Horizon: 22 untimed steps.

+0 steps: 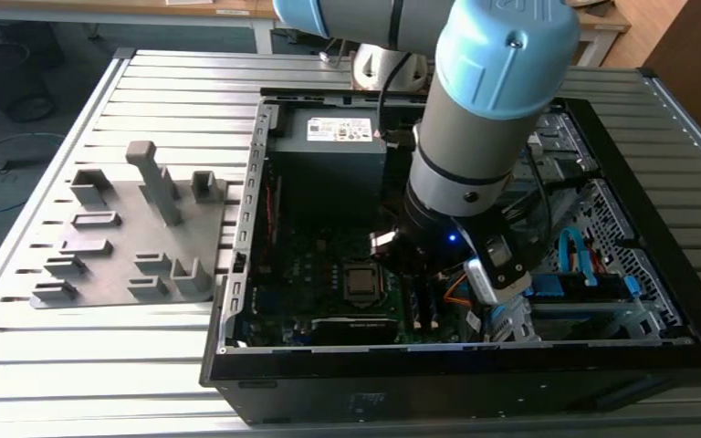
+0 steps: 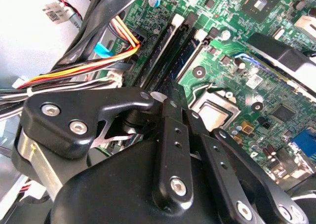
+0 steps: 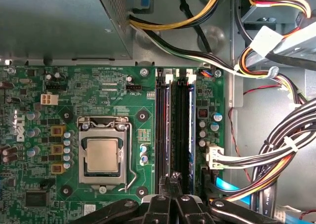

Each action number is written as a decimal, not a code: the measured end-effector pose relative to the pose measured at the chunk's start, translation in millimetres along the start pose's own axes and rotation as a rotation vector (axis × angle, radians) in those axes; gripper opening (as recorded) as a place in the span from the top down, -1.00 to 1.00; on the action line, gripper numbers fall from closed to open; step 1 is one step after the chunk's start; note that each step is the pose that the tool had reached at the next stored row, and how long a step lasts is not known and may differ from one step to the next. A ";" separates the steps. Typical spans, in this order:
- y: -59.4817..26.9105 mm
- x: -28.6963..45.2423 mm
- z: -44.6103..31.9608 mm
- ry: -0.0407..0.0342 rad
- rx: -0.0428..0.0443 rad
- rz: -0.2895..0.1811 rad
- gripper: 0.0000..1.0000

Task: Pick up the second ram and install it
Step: 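Press down the second ram until it locks into place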

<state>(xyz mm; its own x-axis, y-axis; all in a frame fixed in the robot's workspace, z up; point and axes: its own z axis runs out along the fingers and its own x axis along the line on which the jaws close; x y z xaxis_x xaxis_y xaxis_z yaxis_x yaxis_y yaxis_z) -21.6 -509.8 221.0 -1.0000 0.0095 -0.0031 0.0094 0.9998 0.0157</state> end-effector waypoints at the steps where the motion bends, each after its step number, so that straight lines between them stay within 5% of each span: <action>1: 0.0 0.0 0.5 -0.0001 -0.0001 0.000 0.80; 12: 0.0 -0.2 6.7 0.0033 0.0019 0.000 0.80; 15: 0.6 -0.4 1.4 0.0016 -0.0035 0.000 0.80; 22: 2.3 -0.3 -24.0 0.0026 0.0001 0.000 0.80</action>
<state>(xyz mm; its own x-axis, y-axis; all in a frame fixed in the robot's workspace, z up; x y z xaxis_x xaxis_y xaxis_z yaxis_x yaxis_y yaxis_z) -21.4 -507.9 245.0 -1.0000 0.0092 -0.0005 0.0092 0.9998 0.0155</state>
